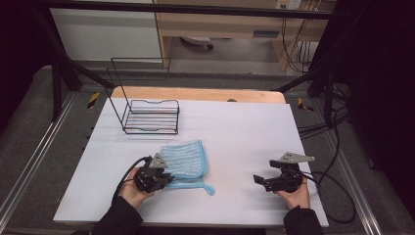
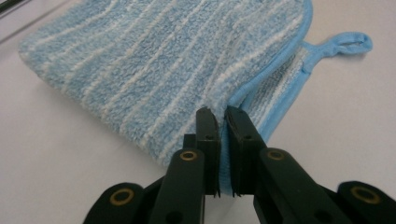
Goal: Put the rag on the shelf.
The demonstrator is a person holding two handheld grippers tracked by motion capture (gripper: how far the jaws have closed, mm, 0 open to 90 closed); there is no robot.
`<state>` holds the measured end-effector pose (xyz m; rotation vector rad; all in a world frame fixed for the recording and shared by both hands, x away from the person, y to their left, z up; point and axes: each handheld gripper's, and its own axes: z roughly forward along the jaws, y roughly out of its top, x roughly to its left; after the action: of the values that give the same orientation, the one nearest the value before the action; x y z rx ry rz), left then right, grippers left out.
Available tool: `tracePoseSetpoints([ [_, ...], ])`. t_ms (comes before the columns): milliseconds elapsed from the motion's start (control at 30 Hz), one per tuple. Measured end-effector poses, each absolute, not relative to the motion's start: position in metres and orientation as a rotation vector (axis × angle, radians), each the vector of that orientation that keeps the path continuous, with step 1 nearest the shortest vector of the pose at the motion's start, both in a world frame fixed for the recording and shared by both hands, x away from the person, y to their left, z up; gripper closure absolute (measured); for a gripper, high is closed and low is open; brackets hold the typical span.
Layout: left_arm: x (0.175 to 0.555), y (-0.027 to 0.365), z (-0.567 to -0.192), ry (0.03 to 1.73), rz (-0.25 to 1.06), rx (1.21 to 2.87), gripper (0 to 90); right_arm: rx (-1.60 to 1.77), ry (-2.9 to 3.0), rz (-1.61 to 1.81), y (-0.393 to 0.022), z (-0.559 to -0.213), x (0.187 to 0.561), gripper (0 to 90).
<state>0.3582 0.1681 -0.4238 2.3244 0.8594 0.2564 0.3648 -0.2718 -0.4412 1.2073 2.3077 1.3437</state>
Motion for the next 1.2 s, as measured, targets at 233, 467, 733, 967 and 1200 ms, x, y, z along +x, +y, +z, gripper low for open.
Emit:
tracePoseSetpoints([
  [233, 0.351, 0.182, -0.425, 0.829, 0.248, 2.347, 83.7, 1.209, 2.309, 1.344, -0.272, -0.441, 0.365, 1.7],
  [467, 0.344, 0.198, -0.425, 0.816, 0.239, 2.354, 83.6, 1.206, 2.310, 1.343, -0.271, -0.441, 0.365, 1.7],
  [733, 0.340, 0.210, -0.426, 0.817, 0.242, 2.347, 83.4, 1.207, 2.313, 1.340, -0.271, -0.441, 0.365, 1.7],
  [967, 0.336, 0.215, -0.427, 0.816, 0.233, 2.340, 83.0, 1.206, 2.312, 1.341, -0.271, -0.442, 0.365, 1.7],
  [1200, 0.335, 0.219, -0.428, 0.816, 0.218, 2.334, 79.8, 1.210, 2.316, 1.339, -0.270, -0.442, 0.365, 1.8],
])
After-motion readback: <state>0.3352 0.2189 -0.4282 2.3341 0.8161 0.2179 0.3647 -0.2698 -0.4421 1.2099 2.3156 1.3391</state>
